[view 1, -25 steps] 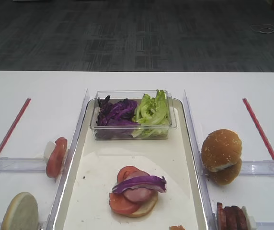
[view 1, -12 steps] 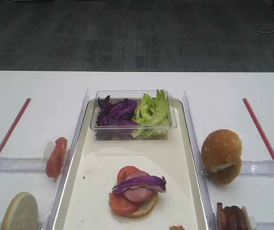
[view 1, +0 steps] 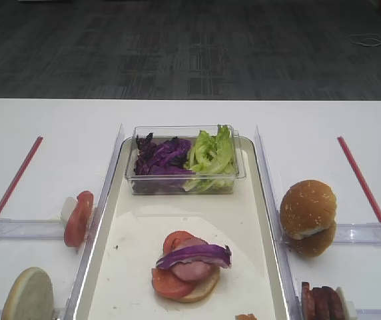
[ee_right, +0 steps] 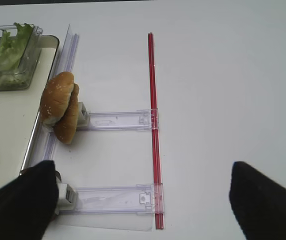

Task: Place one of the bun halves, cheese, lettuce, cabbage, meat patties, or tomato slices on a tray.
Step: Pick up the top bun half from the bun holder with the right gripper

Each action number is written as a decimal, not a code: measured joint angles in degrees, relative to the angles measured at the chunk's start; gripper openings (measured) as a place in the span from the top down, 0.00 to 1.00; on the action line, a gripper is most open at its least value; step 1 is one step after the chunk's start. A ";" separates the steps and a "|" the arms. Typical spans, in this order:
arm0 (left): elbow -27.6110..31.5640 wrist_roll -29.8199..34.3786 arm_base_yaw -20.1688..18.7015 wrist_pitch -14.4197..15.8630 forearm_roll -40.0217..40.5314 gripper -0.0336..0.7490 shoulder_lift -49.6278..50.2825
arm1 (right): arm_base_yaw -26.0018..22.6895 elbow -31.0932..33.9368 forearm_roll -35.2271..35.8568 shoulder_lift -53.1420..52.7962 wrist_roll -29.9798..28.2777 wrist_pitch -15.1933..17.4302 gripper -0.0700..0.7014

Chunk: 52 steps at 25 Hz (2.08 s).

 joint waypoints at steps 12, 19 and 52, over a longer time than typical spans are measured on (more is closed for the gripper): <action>0.00 0.00 0.00 0.00 0.00 0.46 0.00 | 0.00 -6.22 -0.11 8.01 -0.21 0.50 0.01; 0.00 0.00 0.00 0.00 0.00 0.46 0.00 | 0.00 -7.60 -0.11 10.13 -0.21 2.40 0.08; 0.00 0.00 0.00 0.00 0.00 0.46 0.00 | 1.07 -7.60 9.02 32.29 -1.99 6.27 0.15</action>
